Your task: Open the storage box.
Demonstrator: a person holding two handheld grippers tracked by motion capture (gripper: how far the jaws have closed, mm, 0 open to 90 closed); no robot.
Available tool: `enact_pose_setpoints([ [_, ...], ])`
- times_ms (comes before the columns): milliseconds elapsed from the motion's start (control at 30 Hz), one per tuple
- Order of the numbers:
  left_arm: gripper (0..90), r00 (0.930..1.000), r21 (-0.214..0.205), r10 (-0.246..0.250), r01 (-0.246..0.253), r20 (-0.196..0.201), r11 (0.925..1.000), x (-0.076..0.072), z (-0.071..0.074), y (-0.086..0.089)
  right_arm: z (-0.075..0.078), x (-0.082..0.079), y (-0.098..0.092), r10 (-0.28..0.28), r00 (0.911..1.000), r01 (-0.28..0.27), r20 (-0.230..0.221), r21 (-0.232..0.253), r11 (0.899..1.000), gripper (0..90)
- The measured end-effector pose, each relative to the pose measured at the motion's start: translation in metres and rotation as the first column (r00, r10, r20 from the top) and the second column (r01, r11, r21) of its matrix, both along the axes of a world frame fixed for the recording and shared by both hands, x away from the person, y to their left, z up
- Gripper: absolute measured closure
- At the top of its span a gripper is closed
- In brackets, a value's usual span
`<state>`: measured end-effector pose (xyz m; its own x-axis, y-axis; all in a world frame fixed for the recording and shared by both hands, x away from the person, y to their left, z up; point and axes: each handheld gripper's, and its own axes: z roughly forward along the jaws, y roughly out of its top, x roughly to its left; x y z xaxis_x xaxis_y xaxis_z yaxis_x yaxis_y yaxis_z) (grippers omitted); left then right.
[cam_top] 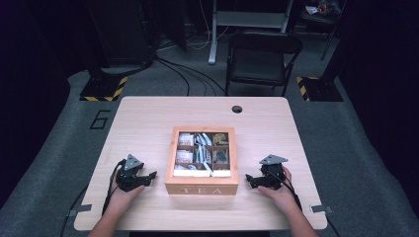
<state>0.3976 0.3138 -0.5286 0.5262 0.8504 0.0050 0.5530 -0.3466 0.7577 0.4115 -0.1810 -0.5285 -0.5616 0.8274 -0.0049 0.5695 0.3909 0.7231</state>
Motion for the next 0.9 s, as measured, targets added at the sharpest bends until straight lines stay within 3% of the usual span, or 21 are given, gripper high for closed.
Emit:
enact_pose_setpoints([
  [467,16.5,0.9997,0.014,0.014,-0.014,-0.019,0.9998,0.0009,-0.0006,-0.0001,-0.0003,-0.0003,0.0019,-0.005,1.0,0.005,0.001,0.006,1.0,6.8],
  [700,16.2,0.9996,0.012,0.017,-0.017,-0.021,0.9998,0.0006,-0.0006,-0.0003,-0.0001,-0.001,0.0023,-0.014,0.9999,0.014,0.002,0.003,1.0,6.8],
  [900,16.0,0.9992,0.009,0.035,-0.035,-0.022,0.9993,0.0,-0.0007,-0.0011,0.0008,-0.004,0.0037,-0.005,0.9999,0.005,0.012,0.021,1.0,17.0],
])
